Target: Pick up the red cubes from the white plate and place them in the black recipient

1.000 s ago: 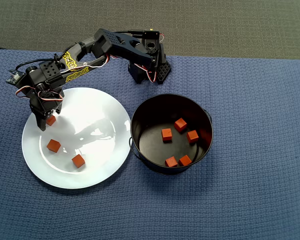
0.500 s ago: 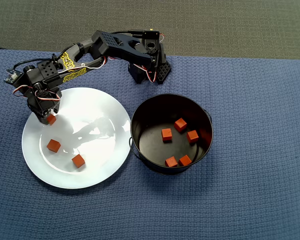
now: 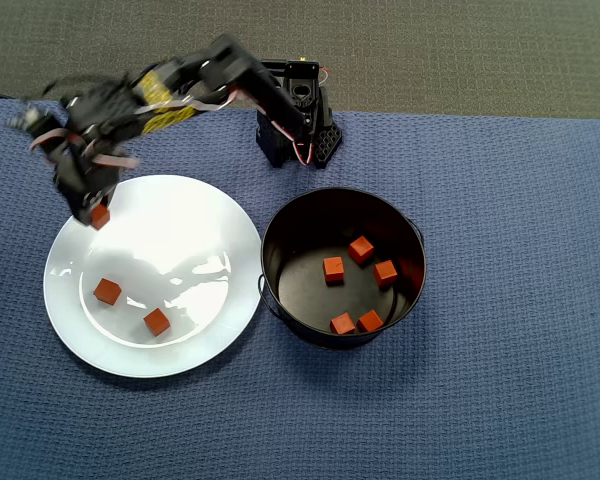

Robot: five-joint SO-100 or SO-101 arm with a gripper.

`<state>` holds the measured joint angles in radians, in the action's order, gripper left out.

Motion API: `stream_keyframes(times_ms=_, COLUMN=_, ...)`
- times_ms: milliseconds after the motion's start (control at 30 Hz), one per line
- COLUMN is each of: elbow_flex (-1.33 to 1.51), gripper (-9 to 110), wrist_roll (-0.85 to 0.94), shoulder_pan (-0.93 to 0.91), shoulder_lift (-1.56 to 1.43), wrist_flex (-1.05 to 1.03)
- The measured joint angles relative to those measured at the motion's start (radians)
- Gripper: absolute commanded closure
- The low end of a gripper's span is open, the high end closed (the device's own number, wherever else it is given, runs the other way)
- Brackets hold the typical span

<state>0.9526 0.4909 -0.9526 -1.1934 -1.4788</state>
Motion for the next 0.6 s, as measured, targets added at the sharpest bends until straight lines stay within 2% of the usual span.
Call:
stream_keyframes(times_ms=267, elbow_flex=0.229, gripper=101, wrist_roll=-0.126, shoulder_pan=0.371, shoulder_lift=-0.459, wrist_flex=-0.117)
stream_keyframes(times_ms=467, elbow_flex=0.548, gripper=100, wrist_roll=-0.302, shoulder_pan=0.741, shoulder_lift=-0.672, wrist_flex=-0.020)
stream_keyframes(times_ms=500, elbow_flex=0.607, gripper=76, wrist_roll=-0.330, shoulder_pan=0.795, shoulder_lift=-0.696, wrist_flex=0.009)
stream_keyframes(times_ms=533, elbow_flex=0.663, gripper=59, wrist_roll=-0.351, shoulder_pan=0.844, shoulder_lift=-0.718, wrist_flex=0.038)
stream_keyframes(times_ms=567, elbow_flex=0.716, gripper=53, wrist_roll=-0.367, shoulder_pan=0.893, shoulder_lift=-0.733, wrist_flex=0.064)
stream_keyframes(times_ms=600, elbow_flex=0.755, gripper=52, wrist_roll=-0.371, shoulder_pan=0.940, shoulder_lift=-0.742, wrist_flex=0.080)
